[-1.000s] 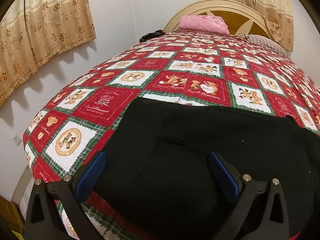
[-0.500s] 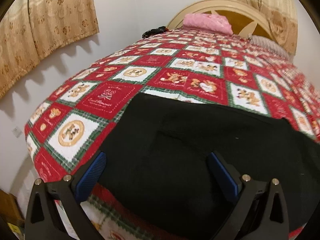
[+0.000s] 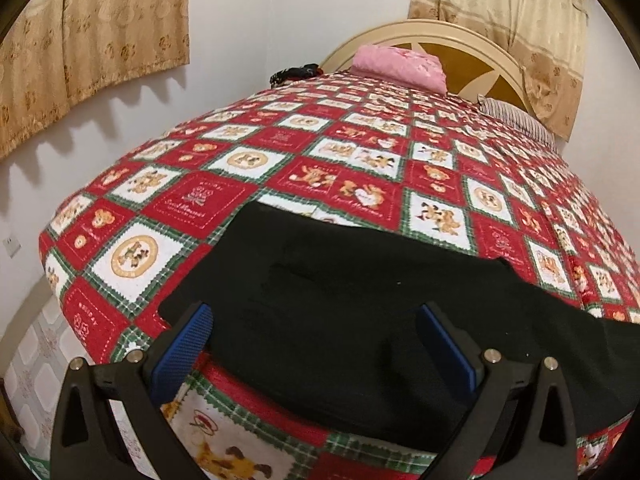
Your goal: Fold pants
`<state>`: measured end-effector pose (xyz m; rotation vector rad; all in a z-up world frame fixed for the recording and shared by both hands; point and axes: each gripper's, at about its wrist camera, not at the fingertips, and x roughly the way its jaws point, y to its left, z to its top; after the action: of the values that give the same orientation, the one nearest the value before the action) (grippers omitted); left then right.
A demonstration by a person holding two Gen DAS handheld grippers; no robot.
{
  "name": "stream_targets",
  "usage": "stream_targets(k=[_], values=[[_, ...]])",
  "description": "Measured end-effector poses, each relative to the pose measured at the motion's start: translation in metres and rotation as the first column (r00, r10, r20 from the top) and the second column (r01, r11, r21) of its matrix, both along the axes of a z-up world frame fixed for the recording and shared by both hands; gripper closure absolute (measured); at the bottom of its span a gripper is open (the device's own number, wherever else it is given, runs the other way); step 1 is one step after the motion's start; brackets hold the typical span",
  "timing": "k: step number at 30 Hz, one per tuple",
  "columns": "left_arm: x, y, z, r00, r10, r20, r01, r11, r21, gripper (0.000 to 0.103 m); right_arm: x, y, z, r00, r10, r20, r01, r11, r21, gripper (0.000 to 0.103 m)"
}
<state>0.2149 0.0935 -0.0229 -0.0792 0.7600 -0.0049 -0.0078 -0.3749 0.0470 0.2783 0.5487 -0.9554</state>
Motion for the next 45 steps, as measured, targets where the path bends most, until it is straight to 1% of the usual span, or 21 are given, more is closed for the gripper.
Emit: stream_targets(k=[3, 6, 10, 18, 22, 26, 31, 39, 45], values=[[-0.002, -0.008, 0.002, 1.000, -0.014, 0.005, 0.014, 1.000, 0.020, 0.000, -0.005, -0.008, -0.005, 0.999, -0.034, -0.008, 0.034, 0.999, 0.018, 0.041], [-0.004, -0.015, 0.004, 1.000, -0.029, 0.004, 0.029, 0.999, 0.030, 0.000, -0.006, -0.015, -0.008, 0.998, -0.059, -0.020, 0.059, 0.998, 0.010, 0.041], [-0.006, -0.024, 0.007, 0.999, -0.044, 0.013, 0.043, 0.998, 0.048, 0.000, -0.009, -0.016, -0.009, 0.997, -0.071, -0.018, 0.071, 0.998, 0.001, 0.041], [-0.009, -0.039, 0.011, 0.998, -0.066, 0.021, 0.064, 0.995, 0.076, 0.000, -0.013, -0.030, -0.016, 0.996, -0.092, -0.018, 0.093, 0.995, 0.023, 0.041], [-0.010, -0.049, 0.013, 0.997, -0.081, 0.020, 0.078, 0.992, 0.099, 0.000, -0.016, -0.037, -0.020, 0.996, -0.094, -0.003, 0.094, 0.995, 0.030, 0.041], [-0.014, -0.059, 0.017, 0.994, -0.102, 0.032, 0.098, 0.988, 0.118, 0.000, -0.014, -0.046, -0.026, 0.995, -0.094, -0.012, 0.095, 0.994, 0.053, 0.041], [-0.016, -0.070, 0.018, 0.992, -0.123, 0.035, 0.116, 0.982, 0.148, 0.000, -0.014, -0.051, -0.030, 0.996, -0.093, -0.007, 0.093, 0.994, 0.061, 0.041], [-0.018, -0.083, 0.018, 0.989, -0.147, 0.029, 0.140, 0.975, 0.171, 0.000, -0.010, -0.054, -0.032, 0.997, -0.081, -0.007, 0.081, 0.995, 0.053, 0.041], [-0.018, -0.085, 0.017, 0.989, -0.145, 0.025, 0.138, 0.974, 0.180, 0.000, -0.008, -0.053, -0.033, 0.998, -0.069, -0.009, 0.069, 0.996, 0.051, 0.041]])
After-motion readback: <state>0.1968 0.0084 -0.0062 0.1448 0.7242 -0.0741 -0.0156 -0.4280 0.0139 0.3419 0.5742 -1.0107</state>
